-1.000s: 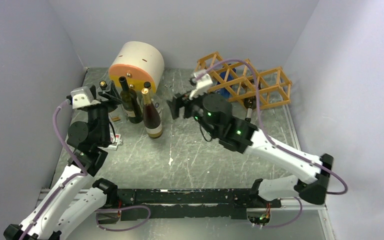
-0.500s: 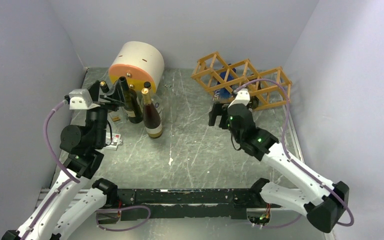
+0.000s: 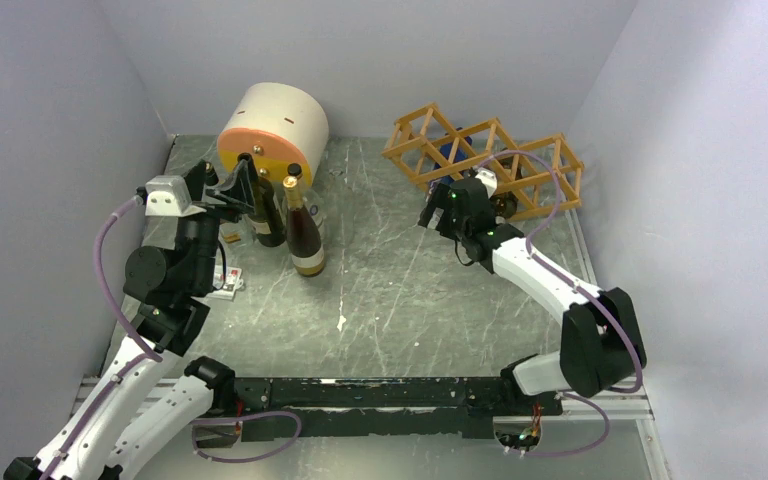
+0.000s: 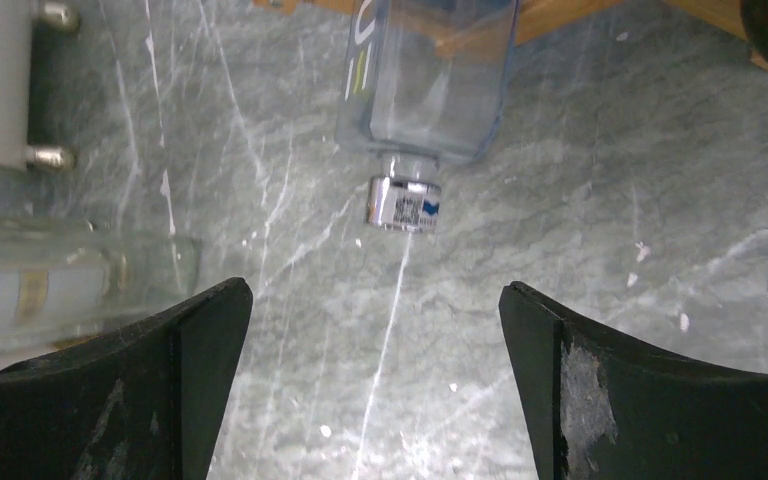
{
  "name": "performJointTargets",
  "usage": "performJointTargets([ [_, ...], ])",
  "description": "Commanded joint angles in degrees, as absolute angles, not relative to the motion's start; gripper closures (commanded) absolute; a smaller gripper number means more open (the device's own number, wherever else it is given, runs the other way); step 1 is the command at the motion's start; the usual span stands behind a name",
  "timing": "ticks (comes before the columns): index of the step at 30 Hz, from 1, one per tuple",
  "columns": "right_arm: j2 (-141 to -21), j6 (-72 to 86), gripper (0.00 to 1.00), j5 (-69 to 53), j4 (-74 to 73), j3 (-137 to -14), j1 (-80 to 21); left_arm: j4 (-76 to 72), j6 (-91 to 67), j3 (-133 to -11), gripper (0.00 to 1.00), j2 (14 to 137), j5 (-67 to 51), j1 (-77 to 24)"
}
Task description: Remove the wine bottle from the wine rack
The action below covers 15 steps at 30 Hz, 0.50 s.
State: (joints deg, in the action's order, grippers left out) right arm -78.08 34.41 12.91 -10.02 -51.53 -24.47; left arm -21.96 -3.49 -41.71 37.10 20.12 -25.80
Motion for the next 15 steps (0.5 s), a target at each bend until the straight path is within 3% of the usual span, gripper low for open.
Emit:
performJointTargets([
  [1,-82.1,39.5,0.00,15.5,-0.1,-52.4,-22.7,-23.6,-3.5,-42.1,0.25,37.5,19.4,-25.4],
  [15,-95.1,43.1,0.01,20.2,14.8,-52.0,-19.8,-21.7,-4.0,-43.4,0.26,37.9,19.4,-25.4],
])
